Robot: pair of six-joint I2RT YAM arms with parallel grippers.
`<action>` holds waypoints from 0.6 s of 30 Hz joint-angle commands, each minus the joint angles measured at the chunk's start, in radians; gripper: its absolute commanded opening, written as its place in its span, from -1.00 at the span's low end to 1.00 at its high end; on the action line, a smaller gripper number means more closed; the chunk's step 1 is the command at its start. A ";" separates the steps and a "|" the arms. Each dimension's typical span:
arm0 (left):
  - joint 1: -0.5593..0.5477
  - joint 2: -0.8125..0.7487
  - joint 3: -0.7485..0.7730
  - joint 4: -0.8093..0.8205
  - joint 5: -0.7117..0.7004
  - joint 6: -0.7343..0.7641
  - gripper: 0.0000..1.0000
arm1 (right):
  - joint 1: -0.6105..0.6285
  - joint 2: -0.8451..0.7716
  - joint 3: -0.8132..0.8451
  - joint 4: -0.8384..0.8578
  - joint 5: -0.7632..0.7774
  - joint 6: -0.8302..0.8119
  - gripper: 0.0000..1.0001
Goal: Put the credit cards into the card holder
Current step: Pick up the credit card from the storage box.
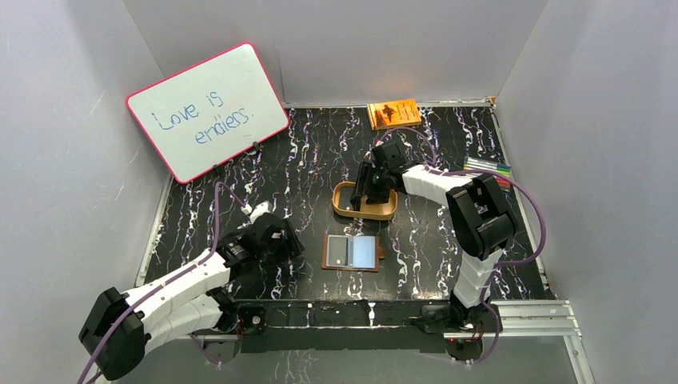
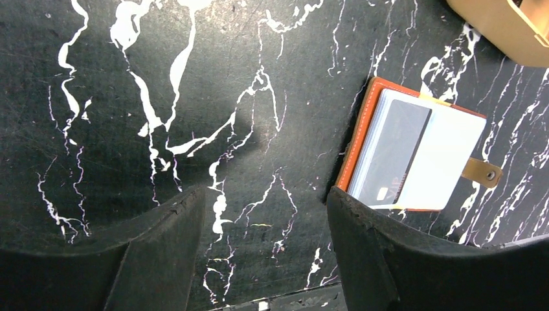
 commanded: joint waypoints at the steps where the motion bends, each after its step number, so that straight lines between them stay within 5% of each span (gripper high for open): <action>1: 0.006 0.000 -0.015 -0.027 -0.032 -0.009 0.31 | 0.009 0.011 0.039 -0.047 0.041 -0.031 0.24; 10: 0.006 0.004 -0.012 -0.040 -0.037 -0.015 0.29 | 0.005 -0.028 -0.025 -0.024 0.063 -0.019 -0.22; 18: 0.007 -0.004 -0.014 -0.036 -0.034 -0.015 0.27 | -0.009 -0.076 -0.068 0.016 0.022 0.001 -0.32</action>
